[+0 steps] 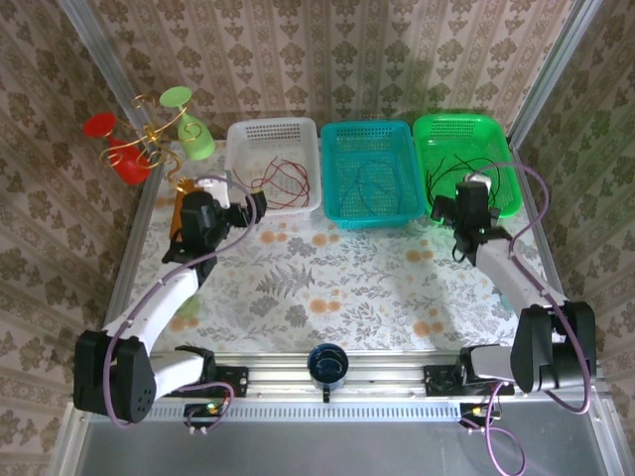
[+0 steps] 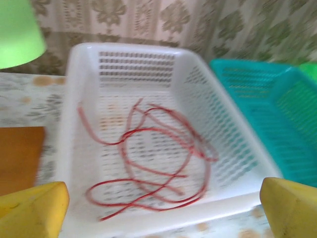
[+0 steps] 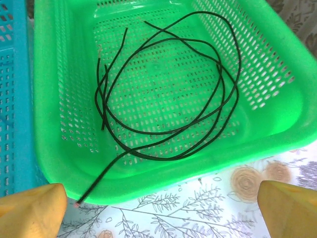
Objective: Untangle the cables
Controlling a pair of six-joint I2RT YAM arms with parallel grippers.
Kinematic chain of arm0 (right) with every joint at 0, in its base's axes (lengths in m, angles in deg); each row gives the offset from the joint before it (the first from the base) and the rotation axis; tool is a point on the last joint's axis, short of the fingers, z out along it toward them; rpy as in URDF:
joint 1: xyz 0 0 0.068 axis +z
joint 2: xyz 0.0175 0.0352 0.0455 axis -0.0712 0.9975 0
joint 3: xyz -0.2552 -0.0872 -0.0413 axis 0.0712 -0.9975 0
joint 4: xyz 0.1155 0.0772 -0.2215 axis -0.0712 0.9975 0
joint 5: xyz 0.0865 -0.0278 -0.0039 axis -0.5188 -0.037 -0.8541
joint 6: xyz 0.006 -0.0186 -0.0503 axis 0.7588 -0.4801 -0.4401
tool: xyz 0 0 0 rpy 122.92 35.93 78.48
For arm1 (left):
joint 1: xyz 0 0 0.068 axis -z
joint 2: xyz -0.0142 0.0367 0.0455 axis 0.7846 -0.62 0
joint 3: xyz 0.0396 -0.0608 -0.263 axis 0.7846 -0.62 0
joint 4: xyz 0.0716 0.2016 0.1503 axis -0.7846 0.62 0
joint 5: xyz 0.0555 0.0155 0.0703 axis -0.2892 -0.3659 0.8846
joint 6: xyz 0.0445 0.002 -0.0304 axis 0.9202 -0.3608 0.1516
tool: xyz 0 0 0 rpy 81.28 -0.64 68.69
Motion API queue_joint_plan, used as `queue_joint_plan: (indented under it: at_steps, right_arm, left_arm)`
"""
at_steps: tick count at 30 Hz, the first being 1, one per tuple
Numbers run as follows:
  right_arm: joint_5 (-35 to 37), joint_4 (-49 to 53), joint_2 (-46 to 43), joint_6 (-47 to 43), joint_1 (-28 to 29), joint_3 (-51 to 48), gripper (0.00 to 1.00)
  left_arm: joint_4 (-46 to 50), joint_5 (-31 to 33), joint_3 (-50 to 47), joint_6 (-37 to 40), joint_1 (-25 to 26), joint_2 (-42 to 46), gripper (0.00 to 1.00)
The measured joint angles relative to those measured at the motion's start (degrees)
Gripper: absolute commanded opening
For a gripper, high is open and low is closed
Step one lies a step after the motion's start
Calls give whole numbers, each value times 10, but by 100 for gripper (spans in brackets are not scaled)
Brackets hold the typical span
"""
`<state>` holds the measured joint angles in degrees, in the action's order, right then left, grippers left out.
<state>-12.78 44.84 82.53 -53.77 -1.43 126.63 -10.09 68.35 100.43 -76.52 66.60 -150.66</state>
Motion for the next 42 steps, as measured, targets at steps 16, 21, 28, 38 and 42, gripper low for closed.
queue_joint_plan:
  at_steps: [16,21,28,38,42]
  right_arm:
    - [-7,-388,118,-105,30,-179,100]
    - [-24,-415,119,-104,13,-178,100]
    - [-35,-418,119,-104,11,-178,100]
    - [-37,-417,119,-104,10,-178,100]
    - [-37,-417,119,-104,9,-178,100]
  left_arm:
    - [-211,82,-160,172,-77,-79,100]
    - [-323,86,-198,174,-102,-135,100]
    - [-436,88,-229,173,-109,-248,100]
    - [-402,90,-169,160,-134,-242,100]
    - [-402,89,-169,158,-134,-242,100]
